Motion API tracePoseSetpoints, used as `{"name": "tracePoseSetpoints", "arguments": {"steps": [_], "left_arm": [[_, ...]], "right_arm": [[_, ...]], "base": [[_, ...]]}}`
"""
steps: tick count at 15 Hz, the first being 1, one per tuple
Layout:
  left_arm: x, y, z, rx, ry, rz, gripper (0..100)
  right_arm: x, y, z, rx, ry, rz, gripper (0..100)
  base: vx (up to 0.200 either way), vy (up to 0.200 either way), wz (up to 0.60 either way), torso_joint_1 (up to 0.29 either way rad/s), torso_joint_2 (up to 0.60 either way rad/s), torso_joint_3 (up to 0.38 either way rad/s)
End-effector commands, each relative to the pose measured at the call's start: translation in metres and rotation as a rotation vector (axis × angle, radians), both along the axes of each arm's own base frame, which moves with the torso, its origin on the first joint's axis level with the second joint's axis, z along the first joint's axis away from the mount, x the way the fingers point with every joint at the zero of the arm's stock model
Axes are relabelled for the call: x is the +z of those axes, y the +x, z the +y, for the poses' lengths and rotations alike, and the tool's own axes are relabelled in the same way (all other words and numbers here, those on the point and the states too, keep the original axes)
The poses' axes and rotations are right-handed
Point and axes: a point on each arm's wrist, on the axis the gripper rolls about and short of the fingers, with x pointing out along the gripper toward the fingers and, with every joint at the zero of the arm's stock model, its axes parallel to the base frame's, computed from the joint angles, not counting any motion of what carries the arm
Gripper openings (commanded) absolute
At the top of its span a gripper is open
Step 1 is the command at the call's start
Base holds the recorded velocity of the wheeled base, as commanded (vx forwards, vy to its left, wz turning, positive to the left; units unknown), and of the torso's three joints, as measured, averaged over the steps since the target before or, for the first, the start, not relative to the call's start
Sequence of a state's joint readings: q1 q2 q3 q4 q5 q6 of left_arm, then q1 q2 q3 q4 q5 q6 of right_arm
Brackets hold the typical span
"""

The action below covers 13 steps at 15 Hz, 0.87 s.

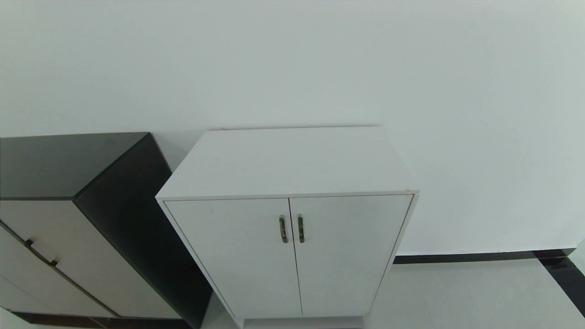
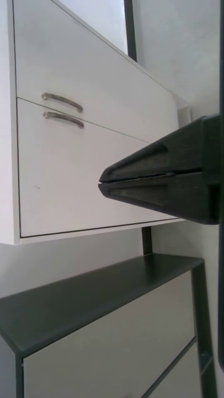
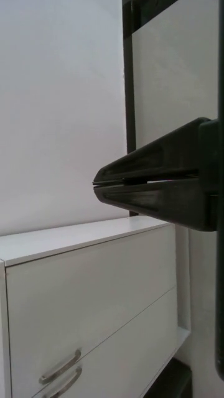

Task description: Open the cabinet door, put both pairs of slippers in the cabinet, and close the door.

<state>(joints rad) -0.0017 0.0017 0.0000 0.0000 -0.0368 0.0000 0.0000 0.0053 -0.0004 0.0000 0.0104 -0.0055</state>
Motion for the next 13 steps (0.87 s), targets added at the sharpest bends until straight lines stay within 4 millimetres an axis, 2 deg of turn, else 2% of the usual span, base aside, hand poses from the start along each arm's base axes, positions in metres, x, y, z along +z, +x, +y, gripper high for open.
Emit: {"name": "tracePoseSetpoints", "arguments": {"steps": [1, 13], "left_arm": [[0.0000, 0.0000, 0.0000, 0.000, 0.000, 0.000, 0], [0.0000, 0.0000, 0.0000, 0.000, 0.000, 0.000, 0]], "right_arm": [[-0.0002, -0.0003, 0.0000, -0.001, -0.002, -0.003, 0], [-0.0004, -0.0003, 0.0001, 0.003, 0.001, -0.002, 0]], "base": [[0.000, 0.000, 0.00, 0.000, 0.00, 0.000], [0.000, 0.000, 0.00, 0.000, 0.00, 0.000]]}}
